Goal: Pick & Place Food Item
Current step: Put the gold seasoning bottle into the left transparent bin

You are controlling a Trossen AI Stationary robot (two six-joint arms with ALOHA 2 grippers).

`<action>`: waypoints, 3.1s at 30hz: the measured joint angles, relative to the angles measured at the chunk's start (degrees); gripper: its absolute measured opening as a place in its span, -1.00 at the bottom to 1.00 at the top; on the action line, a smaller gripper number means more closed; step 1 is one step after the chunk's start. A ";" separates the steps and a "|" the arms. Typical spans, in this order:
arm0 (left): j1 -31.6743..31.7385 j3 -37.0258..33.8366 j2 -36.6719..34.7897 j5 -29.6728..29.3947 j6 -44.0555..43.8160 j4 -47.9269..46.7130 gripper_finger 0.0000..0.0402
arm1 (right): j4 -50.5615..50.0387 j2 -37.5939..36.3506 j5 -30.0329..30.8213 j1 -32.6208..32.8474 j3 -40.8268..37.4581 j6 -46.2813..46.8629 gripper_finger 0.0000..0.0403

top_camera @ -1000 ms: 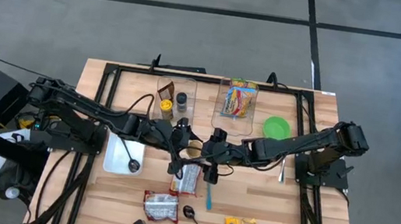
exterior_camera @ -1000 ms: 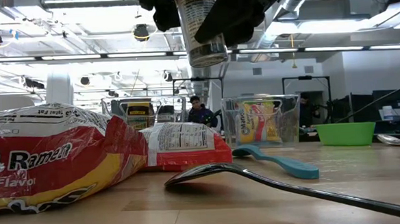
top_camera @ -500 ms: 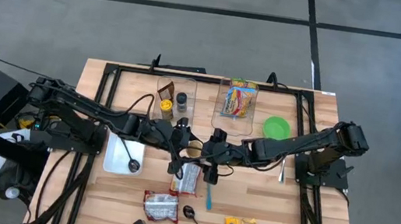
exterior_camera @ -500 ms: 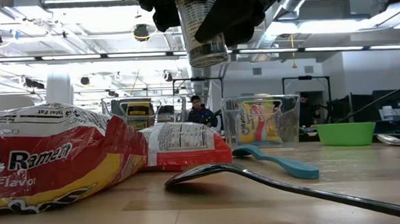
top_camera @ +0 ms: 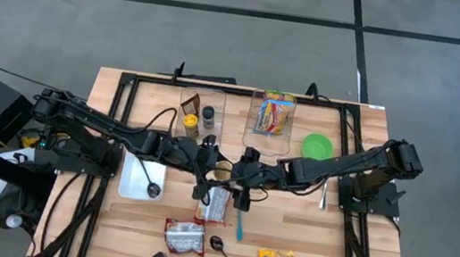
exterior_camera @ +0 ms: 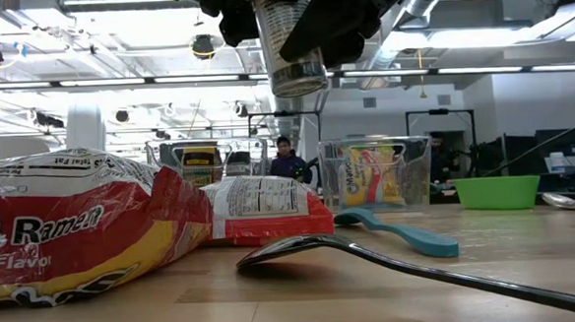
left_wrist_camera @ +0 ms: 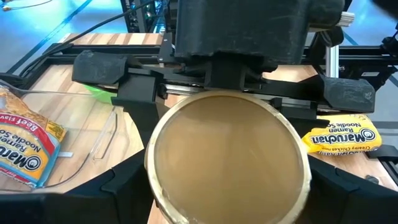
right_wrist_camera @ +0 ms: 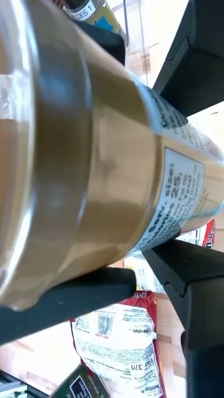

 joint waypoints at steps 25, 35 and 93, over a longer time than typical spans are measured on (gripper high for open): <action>0.00 0.00 -0.04 0.00 0.52 -0.60 0.41 | 0.74 0.00 -3.63 -1.85 0.02 3.14 0.80; 0.40 0.00 -0.24 0.00 0.27 -2.92 0.41 | -2.44 -0.37 -3.54 -2.38 0.02 6.90 0.98; 19.58 0.00 -9.05 -9.02 -11.81 -25.52 0.41 | -14.10 -8.92 7.80 -1.34 0.00 21.92 0.36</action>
